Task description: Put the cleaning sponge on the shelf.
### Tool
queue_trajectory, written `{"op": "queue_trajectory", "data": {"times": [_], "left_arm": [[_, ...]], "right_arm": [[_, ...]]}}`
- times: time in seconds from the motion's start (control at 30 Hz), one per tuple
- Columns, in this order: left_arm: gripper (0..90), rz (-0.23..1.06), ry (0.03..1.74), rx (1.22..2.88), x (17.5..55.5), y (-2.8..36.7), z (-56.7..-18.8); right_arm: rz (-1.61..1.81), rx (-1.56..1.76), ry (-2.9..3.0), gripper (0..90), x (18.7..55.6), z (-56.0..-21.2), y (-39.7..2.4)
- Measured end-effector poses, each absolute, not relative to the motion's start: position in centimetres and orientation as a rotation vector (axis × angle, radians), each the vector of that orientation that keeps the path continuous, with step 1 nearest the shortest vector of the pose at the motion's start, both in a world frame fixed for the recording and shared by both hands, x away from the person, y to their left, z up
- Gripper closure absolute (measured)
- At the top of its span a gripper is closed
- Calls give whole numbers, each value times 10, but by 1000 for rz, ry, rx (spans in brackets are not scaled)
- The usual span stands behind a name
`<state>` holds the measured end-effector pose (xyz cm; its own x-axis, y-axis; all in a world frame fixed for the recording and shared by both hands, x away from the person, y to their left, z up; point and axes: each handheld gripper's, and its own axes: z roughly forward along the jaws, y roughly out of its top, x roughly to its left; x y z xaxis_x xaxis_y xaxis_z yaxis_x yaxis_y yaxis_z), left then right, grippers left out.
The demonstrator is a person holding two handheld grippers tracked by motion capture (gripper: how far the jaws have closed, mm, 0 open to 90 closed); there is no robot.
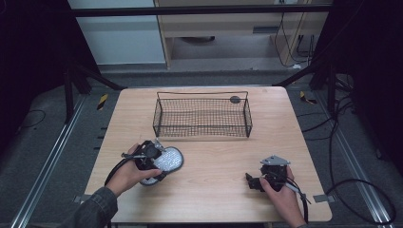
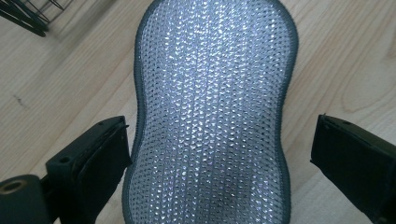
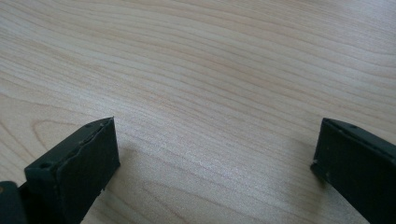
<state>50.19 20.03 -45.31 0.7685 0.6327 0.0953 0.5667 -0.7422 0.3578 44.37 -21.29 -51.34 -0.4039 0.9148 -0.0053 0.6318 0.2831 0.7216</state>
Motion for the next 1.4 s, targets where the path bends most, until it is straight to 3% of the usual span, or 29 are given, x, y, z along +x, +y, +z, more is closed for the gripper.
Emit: {"op": "queue_trajectory", "data": {"times": [1.1,1.4], "left_arm": [[7,181,948,2680,524,202,-481],[77,236,882,2683,518,204,-469]], "right_arm": [[903,1382,2163,4,442,-512,-212],[901,1380,2165,4,442,-512,-212]]}}
